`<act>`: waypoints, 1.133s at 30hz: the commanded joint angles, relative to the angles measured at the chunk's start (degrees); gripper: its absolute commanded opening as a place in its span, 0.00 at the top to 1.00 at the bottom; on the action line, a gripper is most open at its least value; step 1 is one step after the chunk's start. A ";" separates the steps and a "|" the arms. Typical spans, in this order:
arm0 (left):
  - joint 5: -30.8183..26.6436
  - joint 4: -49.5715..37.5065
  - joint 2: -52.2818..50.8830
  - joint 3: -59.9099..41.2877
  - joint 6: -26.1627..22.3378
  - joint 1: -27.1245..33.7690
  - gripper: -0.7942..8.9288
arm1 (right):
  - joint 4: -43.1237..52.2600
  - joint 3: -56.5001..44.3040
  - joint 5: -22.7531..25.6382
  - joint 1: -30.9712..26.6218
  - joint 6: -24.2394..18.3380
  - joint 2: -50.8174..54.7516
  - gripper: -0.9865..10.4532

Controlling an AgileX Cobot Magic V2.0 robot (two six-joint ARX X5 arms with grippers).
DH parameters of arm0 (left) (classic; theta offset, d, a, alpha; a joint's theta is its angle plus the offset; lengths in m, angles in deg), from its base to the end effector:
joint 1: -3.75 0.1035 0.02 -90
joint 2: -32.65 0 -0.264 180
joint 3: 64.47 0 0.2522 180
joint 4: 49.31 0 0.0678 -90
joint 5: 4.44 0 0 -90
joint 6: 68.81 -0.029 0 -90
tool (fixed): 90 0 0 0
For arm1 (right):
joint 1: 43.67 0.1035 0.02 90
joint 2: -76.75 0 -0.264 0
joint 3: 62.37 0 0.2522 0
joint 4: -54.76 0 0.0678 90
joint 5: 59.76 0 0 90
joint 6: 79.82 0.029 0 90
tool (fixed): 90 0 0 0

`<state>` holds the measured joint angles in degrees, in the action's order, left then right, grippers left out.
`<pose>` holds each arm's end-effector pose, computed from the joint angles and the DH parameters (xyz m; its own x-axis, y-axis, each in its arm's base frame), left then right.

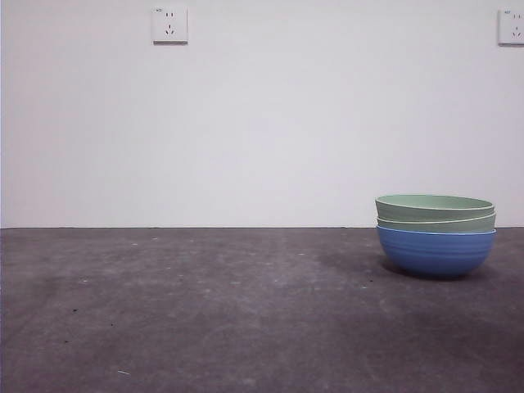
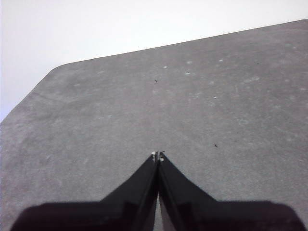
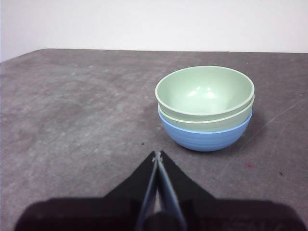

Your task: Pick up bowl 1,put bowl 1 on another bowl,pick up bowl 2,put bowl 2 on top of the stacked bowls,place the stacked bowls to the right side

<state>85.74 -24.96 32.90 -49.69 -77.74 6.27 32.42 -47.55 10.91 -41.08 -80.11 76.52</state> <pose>0.0954 0.0041 0.1514 0.9845 0.0402 -0.1706 -0.0139 0.9882 0.1524 0.0938 0.0139 0.1553 0.9191 0.3729 -0.1272 -0.3710 0.9278 0.0396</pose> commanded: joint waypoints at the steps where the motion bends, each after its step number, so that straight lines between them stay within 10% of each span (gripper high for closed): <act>1: 0.07 -0.09 -0.13 -0.81 0.33 0.20 0.92 | -0.50 -0.74 0.11 0.07 5.53 0.17 0.91; 34: 0.04 -0.09 -0.15 -0.81 0.33 0.20 0.92 | -0.52 -0.72 0.17 0.04 5.81 0.17 0.91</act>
<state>85.74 -24.96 32.90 -49.69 -77.74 6.27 32.44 -47.55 10.93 -41.08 -74.84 76.52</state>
